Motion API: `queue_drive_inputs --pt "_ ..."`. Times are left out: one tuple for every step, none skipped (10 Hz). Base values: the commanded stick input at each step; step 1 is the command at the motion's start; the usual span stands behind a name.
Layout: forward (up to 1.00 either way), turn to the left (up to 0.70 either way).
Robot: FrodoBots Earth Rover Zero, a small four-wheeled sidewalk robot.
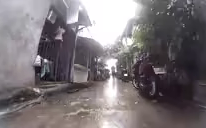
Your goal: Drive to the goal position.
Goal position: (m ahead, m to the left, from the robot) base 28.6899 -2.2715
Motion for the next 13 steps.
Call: queue_drive_inputs --pt "0.99 0.00" --pt "0.99 0.00" --pt "0.99 0.00" --pt "0.99 0.00" --pt "0.99 0.00" --pt "0.99 0.00" --pt "0.99 0.00" --pt "0.99 0.00" --pt "0.99 0.00" --pt "0.99 0.00" --pt "0.99 0.00" --pt "0.99 0.00" --pt "0.99 0.00"
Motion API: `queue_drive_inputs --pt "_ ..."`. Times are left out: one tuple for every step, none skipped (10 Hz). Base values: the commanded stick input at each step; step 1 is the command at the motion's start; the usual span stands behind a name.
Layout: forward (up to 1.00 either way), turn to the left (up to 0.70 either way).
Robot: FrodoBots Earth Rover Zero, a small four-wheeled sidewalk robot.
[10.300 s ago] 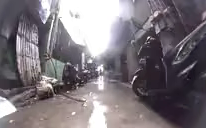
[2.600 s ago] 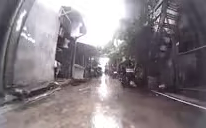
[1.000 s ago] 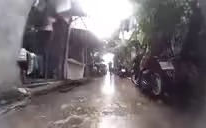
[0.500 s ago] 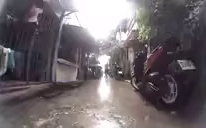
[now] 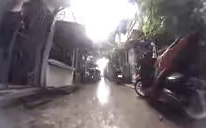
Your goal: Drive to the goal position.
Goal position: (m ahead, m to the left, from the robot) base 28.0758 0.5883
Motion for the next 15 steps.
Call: queue_drive_inputs --pt "0.99 0.00" --pt "0.99 0.00" --pt "0.99 0.00" --pt "0.99 0.00" --pt "0.99 0.00" --pt "0.99 0.00" --pt "0.99 0.00" --pt "0.99 0.00" --pt "0.99 0.00" --pt "0.99 0.03" --pt "0.99 0.22" --pt "0.99 0.00" --pt "0.99 0.00" --pt "0.99 0.00" --pt "0.99 0.00"
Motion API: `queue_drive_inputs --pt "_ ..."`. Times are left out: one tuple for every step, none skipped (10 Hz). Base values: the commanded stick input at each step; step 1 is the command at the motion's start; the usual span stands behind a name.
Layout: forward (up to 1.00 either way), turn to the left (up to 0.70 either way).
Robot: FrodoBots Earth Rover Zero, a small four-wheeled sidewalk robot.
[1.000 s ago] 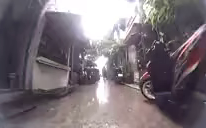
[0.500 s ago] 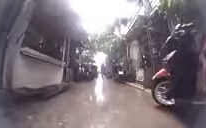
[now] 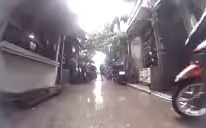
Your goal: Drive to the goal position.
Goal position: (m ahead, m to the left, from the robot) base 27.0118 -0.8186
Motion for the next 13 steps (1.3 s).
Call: queue_drive_inputs --pt "0.99 0.00" --pt "0.99 0.00" --pt "0.99 0.00" --pt "0.99 0.00" --pt "0.99 0.00" --pt "0.99 0.00" --pt "0.99 0.00" --pt "0.99 0.00" --pt "0.99 0.00" --pt "0.99 0.00" --pt "0.99 0.00" --pt "0.99 0.00" --pt "0.99 0.00"
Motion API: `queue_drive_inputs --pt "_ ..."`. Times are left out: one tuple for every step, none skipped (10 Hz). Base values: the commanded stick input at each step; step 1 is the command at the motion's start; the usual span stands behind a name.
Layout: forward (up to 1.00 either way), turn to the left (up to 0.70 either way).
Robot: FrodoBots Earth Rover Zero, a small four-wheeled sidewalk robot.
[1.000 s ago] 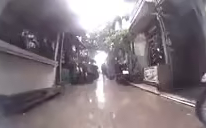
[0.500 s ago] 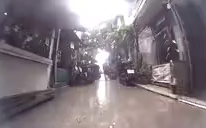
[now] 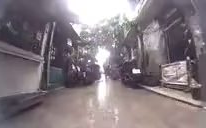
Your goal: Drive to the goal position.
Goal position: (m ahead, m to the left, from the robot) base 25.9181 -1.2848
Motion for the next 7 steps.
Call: queue_drive_inputs --pt "0.99 0.00" --pt "0.99 0.00" --pt "0.99 0.00" --pt "0.99 0.00" --pt "0.99 0.00" --pt "0.99 0.00" --pt "0.99 0.00"
